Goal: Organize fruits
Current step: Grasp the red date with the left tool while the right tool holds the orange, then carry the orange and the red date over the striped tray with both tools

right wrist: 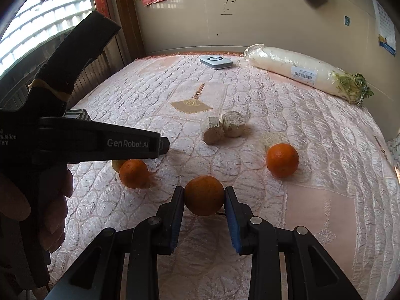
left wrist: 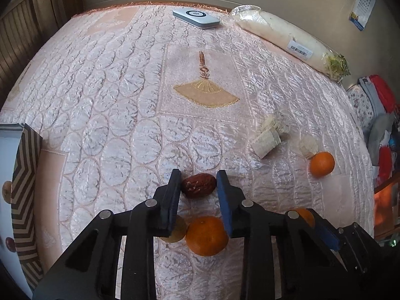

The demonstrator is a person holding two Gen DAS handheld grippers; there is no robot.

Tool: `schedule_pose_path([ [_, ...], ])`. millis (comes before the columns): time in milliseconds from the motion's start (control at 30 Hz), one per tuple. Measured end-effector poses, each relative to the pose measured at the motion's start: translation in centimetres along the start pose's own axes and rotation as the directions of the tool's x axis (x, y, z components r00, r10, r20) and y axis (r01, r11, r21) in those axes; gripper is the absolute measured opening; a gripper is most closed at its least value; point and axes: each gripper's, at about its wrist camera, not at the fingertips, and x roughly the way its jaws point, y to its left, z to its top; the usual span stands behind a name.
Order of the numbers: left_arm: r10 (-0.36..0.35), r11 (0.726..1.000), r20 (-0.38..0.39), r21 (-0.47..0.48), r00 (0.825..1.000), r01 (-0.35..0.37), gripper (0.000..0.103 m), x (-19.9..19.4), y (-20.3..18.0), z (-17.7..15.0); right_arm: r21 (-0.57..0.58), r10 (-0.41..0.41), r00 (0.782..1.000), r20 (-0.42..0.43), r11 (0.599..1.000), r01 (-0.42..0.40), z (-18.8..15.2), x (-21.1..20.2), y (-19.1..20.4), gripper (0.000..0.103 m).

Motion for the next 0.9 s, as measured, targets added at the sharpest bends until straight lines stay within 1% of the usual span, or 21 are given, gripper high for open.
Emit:
schedule_pose_path([
  [100, -0.015, 1.0, 0.0, -0.01, 1.0, 0.015, 0.028, -0.2, 0.5, -0.1, 0.0, 0.002, 1.0, 0.001, 1.0, -0.002, 0.0, -0.1, 0.1, 0.031],
  [267, 0.005, 1.0, 0.031, -0.019, 0.999, -0.004, 0.028, -1.8, 1.5, -0.7, -0.003, 0.004, 1.0, 0.011, 1.0, -0.004, 0.1, -0.5, 0.7, 0.031],
  [467, 0.038, 0.999, 0.092, -0.021, 0.995, -0.036, 0.028, -4.5, 2.6, -1.8, -0.017, 0.013, 0.999, 0.035, 1.0, -0.013, 0.3, -1.4, 2.1, 0.031],
  [667, 0.075, 0.997, 0.135, -0.021, 0.988, -0.073, 0.028, -6.7, 4.4, -4.1, -0.039, 0.028, 0.998, 0.047, 0.999, -0.026, 0.1, -2.0, 4.3, 0.031],
  [900, 0.126, 0.992, 0.2, -0.033, 0.972, -0.122, 0.028, -9.4, 6.8, -6.6, -0.077, 0.064, 0.996, 0.057, 0.995, -0.06, 0.0, -2.3, 7.5, 0.031],
])
